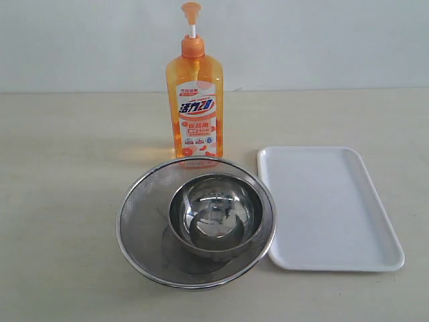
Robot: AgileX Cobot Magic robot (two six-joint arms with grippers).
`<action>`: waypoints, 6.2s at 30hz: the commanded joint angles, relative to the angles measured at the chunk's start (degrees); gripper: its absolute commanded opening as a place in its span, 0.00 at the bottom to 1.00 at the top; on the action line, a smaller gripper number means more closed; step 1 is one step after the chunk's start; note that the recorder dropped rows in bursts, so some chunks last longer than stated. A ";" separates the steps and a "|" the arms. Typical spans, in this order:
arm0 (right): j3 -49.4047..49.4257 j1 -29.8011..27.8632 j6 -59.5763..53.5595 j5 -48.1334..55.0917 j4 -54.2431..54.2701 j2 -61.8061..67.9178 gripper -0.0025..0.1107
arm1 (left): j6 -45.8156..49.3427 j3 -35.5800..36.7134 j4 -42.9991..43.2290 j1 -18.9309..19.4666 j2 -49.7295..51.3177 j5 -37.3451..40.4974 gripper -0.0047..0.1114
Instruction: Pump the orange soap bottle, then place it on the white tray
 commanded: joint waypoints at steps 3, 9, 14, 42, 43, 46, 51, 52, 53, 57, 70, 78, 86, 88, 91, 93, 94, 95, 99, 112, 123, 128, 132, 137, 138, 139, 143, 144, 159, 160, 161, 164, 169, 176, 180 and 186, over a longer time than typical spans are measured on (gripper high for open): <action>0.01 -0.19 -0.14 -0.25 0.06 -0.30 0.95 | 42.31 -5.46 -32.08 -0.06 15.95 6.13 0.08; 0.01 -0.19 -0.14 -0.25 0.06 -0.30 0.95 | 68.15 -0.87 -48.59 -0.06 24.97 -0.32 0.08; 0.01 -0.19 -0.14 -0.25 0.06 -0.30 0.95 | 88.09 5.68 -59.84 0.08 32.78 9.00 0.08; 0.01 -0.19 -0.14 -0.65 0.06 -0.30 0.95 | 68.08 7.51 -38.56 -3.33 39.31 14.20 0.08; 0.01 -0.19 -0.14 -0.65 0.06 -0.30 0.95 | 60.45 7.18 -33.29 -3.48 39.19 13.12 0.08; 0.01 -0.19 -0.14 -0.65 0.06 -0.30 0.95 | 39.80 6.26 -15.86 -5.90 38.30 7.91 0.08; 0.01 -0.19 -0.14 -0.65 0.06 -0.30 0.95 | 6.15 6.50 15.61 -11.06 35.43 -5.05 0.08; 0.01 -0.19 -0.14 -0.65 0.06 -0.30 0.95 | 0.01 7.02 22.36 -12.13 35.07 -8.58 0.08; 0.01 -0.19 -0.14 -0.65 0.06 -0.30 0.95 | -3.96 8.23 27.68 -13.47 34.73 -12.63 0.08; 0.01 -0.19 -0.14 -0.65 0.06 -0.30 0.95 | -6.74 16.21 35.46 -16.64 34.76 -34.47 0.08; 0.01 -0.19 -0.14 -0.65 0.06 -0.30 0.95 | -43.23 26.75 76.20 -0.82 44.66 -81.47 0.08; 0.01 -0.19 -0.14 -0.25 0.06 -0.30 0.95 | -50.82 14.47 96.64 1.76 56.24 -89.07 0.08; 0.01 -0.19 -0.14 -0.25 0.06 -0.30 0.95 | -64.54 -1.17 113.14 3.24 66.62 -93.99 0.08; 0.01 -0.19 -0.14 -0.25 0.06 -0.30 0.95 | -67.37 -4.51 117.16 5.22 68.79 -94.32 0.08; 0.01 -0.19 -0.14 -0.25 0.06 -0.30 0.95 | -71.94 -8.61 120.31 7.91 71.00 -94.32 0.08; 0.01 -0.19 -0.14 -0.25 0.06 -0.30 0.95 | -73.75 -10.85 123.97 9.07 71.73 -94.32 0.08; 0.01 -0.19 -0.14 -0.25 0.06 -0.30 0.95 | -74.48 -11.52 123.68 9.08 71.84 -94.32 0.08; 0.01 -0.19 -0.14 -0.25 0.06 -0.30 0.95 | -74.21 -11.78 122.98 9.08 71.84 -94.32 0.08; 0.01 -0.19 -0.14 -0.25 0.06 -0.30 0.95 | -72.26 -11.92 117.57 7.76 71.84 -94.32 0.08; 0.01 -0.19 -0.14 -0.25 0.06 -0.30 0.95 | -70.03 -11.92 113.59 3.73 71.93 -94.32 0.99; 0.01 -0.19 -0.14 -0.25 0.06 -0.30 0.95 | -70.94 -11.92 114.82 2.27 71.93 -94.32 0.98; 0.01 -0.19 -0.14 -0.25 0.06 -0.30 0.95 | -69.22 -11.92 112.61 1.95 72.39 -93.21 0.98; 0.01 -0.19 -0.14 -0.25 0.06 -0.30 0.95 | -67.52 -12.05 107.95 1.95 74.63 -93.15 0.98; 0.01 -0.19 -0.14 -0.50 0.06 -0.30 0.95 | -65.67 -12.09 106.46 1.54 76.70 -93.81 0.98; 0.01 -0.19 -0.14 -0.65 0.06 -0.30 0.95 | -65.12 -12.33 106.46 1.29 76.97 -93.81 0.98; 0.01 -0.19 -0.14 -0.65 0.06 -0.30 0.95 | -65.11 -12.65 106.58 0.70 77.26 -93.81 0.98; 0.01 -0.19 -0.14 -0.65 0.06 -0.30 0.95 | -65.32 -14.72 106.79 -1.49 78.79 -93.56 0.98; 0.01 -0.19 -0.14 -0.65 0.06 -0.30 0.95 | -65.75 -14.98 106.79 -1.88 78.97 -93.46 0.98; 0.01 -0.19 -0.14 -0.65 0.06 -0.30 0.95 | -62.48 -16.13 102.91 -4.07 79.79 -89.21 0.98; 0.01 -0.19 -0.14 -0.65 0.06 -0.30 0.95 | -62.48 -16.13 102.91 -4.07 79.79 -89.21 0.98; 0.01 -0.19 -0.14 -0.65 0.06 -0.30 0.95 | -62.48 -16.13 102.91 -4.07 79.79 -89.21 0.98; 0.01 -0.19 -0.14 -0.65 0.06 -0.30 0.95 | -61.80 -16.26 102.42 -5.84 79.79 -88.69 0.98; 0.01 -0.19 -0.14 -0.65 0.06 -0.30 0.95 | -62.31 -19.17 102.42 -7.99 82.30 -87.68 0.98; 0.01 -0.19 -0.14 -0.65 0.06 -0.30 0.95 | -64.94 -23.48 102.42 -8.04 87.16 -91.12 0.98; 0.01 -0.19 -0.14 -0.65 0.06 -0.30 0.95 | -64.94 -23.45 102.42 -8.50 87.20 -91.35 0.98; 0.01 -0.19 -0.14 -0.65 0.06 -0.30 0.95 | -64.42 -23.45 102.42 -8.78 88.04 -91.38 0.98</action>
